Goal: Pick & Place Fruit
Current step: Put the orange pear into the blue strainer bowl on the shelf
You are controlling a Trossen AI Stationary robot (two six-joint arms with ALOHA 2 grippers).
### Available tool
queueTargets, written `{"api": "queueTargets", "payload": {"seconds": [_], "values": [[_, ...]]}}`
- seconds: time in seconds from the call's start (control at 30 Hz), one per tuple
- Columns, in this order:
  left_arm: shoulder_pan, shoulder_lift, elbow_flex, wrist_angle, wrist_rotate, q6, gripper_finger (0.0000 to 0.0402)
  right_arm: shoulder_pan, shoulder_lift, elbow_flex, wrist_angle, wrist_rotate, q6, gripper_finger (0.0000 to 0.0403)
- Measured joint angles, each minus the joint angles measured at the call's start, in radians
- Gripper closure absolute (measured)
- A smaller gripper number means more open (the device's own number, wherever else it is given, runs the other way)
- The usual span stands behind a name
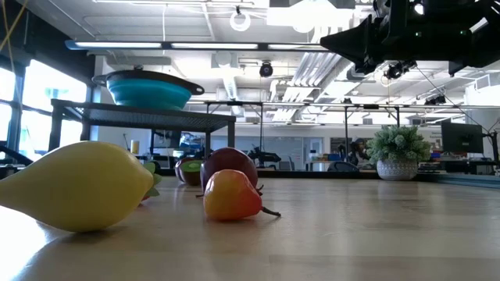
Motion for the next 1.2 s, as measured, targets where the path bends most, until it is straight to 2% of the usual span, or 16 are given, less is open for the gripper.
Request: {"api": "queueTargets", "payload": {"seconds": [0.23,0.5,0.83,0.93,1.03,1.2], "values": [[-0.071,0.0,0.0,0.015,-0.004,0.002,0.0398,0.0,0.0,0.0,0.0,0.0,0.0,0.04],[-0.068,0.006,-0.001,0.013,-0.003,-0.075,0.0398,0.0,0.0,0.0,0.0,0.0,0.0,0.04],[-0.068,0.006,-0.001,0.017,-0.023,-0.058,0.0398,0.0,0.0,0.0,0.0,0.0,0.0,0.04],[-0.068,0.033,-0.003,0.017,0.001,-0.057,0.0398,0.0,0.0,0.0,0.0,0.0,0.0,0.04],[-0.074,0.057,-0.052,0.048,0.04,-0.039,0.0398,0.0,0.0,0.0,0.0,-0.001,0.0,0.04],[-0.082,0.061,-0.228,0.203,0.17,0.04,0.0399,0.0,0.0,0.0,0.0,-0.001,0.0,0.04]]}}
